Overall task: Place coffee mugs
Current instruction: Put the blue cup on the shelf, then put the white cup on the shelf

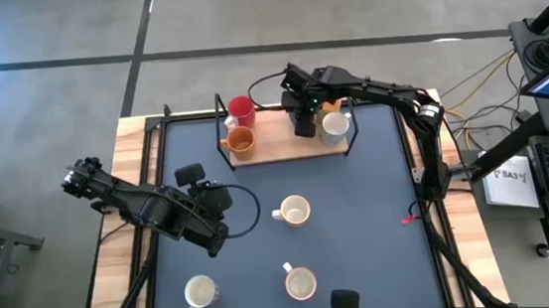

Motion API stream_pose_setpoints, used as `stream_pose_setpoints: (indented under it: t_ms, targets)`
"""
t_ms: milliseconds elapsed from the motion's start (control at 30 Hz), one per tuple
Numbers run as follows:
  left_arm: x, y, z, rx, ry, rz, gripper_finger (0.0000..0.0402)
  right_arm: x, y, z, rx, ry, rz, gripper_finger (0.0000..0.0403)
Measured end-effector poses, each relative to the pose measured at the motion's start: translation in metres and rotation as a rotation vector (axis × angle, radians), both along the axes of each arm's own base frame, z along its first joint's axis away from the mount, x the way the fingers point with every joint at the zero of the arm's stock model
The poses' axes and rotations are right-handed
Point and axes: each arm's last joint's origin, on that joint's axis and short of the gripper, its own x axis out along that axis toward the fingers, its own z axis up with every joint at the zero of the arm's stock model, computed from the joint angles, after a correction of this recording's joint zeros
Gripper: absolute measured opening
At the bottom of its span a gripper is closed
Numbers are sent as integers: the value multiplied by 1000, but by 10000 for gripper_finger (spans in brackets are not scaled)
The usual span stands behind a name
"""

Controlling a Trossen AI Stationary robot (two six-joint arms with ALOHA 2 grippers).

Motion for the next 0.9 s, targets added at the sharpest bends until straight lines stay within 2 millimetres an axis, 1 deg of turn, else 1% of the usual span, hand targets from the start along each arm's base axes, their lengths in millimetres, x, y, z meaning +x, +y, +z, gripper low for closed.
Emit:
stream_pose_setpoints:
  t_ms: [133, 300, 400, 533, 600, 767, 900]
  targets:
    - [0, 0, 0, 0, -1, 0, 113, -1, 0, 1, -1, -3, -2, 74]
    - [0, 0, 0, -1, -2, 0, 113, -3, 2, 9, -8, -20, -8, 74]
    - [0, 0, 0, -2, -3, 1, 113, -6, 5, 16, -16, -38, -11, 79]
    - [0, 0, 0, -5, -8, 6, 114, -11, 12, 31, -5, -87, -54, 82]
    - [1, 0, 0, -8, -13, 9, 114, -13, 19, 38, 28, -113, -75, 80]
    - [2, -1, 0, -18, -31, 9, 114, -15, 42, 47, 239, -176, -71, 69]
    - [4, -2, 1, -39, -49, 19, 114, -7, 72, 46, 392, -155, -33, 64]
